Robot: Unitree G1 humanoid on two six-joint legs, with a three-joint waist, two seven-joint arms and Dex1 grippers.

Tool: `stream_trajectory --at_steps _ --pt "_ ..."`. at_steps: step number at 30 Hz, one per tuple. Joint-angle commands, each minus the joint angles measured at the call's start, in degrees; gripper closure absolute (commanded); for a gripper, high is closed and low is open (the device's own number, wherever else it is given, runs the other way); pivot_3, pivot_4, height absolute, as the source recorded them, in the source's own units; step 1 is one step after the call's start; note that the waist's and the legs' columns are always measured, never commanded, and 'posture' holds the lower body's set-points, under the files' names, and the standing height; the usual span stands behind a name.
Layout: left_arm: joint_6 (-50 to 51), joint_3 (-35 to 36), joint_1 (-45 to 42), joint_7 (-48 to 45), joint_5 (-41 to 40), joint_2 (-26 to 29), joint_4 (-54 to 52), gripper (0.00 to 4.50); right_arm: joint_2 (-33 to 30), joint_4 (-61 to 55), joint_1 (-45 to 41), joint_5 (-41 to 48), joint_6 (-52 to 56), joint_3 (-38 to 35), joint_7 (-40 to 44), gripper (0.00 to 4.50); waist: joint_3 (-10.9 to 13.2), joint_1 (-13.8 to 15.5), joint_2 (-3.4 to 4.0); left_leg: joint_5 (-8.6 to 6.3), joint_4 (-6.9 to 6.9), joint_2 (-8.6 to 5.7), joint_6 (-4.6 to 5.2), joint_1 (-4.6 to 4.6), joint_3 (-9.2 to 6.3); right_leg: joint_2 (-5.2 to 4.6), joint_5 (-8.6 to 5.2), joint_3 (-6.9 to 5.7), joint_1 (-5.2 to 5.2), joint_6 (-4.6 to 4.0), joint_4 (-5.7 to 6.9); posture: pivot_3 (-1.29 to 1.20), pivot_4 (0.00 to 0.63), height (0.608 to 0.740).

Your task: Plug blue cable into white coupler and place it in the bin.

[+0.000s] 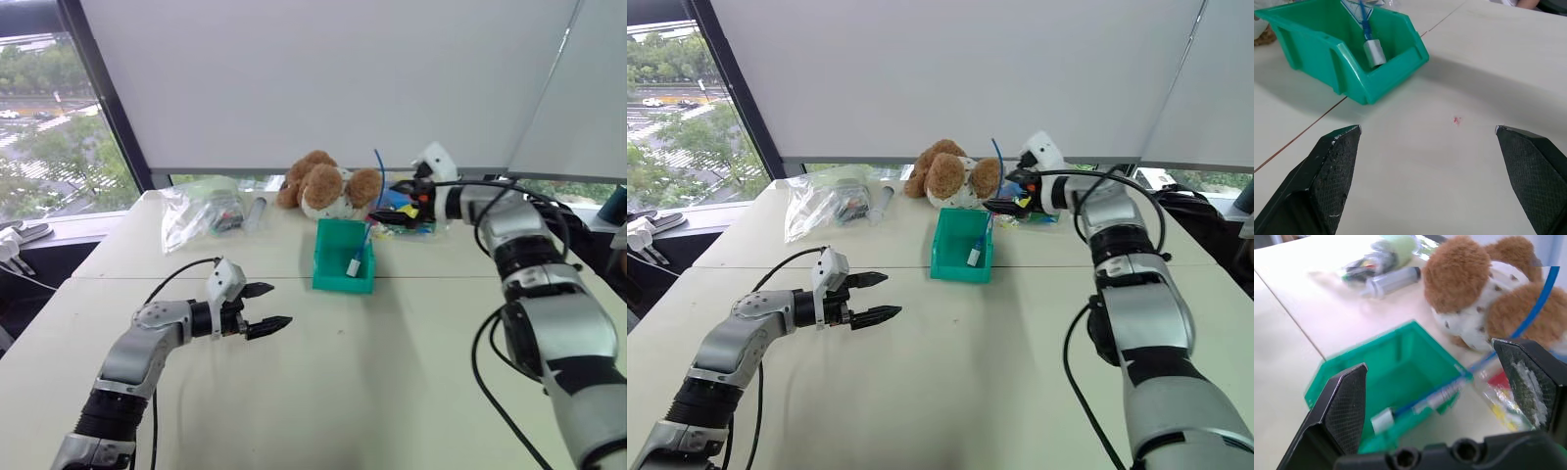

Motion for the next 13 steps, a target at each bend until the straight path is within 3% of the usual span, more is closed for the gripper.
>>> stream_trajectory --at_steps 1,6,13 --pt "0.72 1.09 -0.06 -0.69 -1.35 2.04 -2.55 0.0 -6.37 -33.09 18.32 8.7 15.6 -5.4 3.12 0.04 0.01 0.4 0.03 -0.02 0.01 -0.02 0.03 -0.01 -0.02 -0.01 0.0 0.0 0.01 0.0 -0.01 0.0 0.15 0.74" --pt "2.79 2.82 0.56 -0.92 -3.23 4.81 -4.34 0.0 -9.13 -63.75 40.94 17.11 30.79 -12.88 -1.67 0.04 0.17 -0.12 0.27 -0.04 0.01 0.02 0.07 -0.09 0.11 -0.04 0.0 0.09 -0.14 0.0 0.0 0.0 0.15 0.74" --pt "4.42 4.14 1.57 -1.74 -5.29 7.87 -5.26 0.0 -9.28 -77.32 52.15 23.33 39.18 -19.64 -7.96 0.04 0.15 -0.24 0.23 -0.03 0.15 0.1 0.07 0.18 0.06 0.06 -0.01 0.1 0.14 -0.01 0.05 0.0 0.15 0.74"
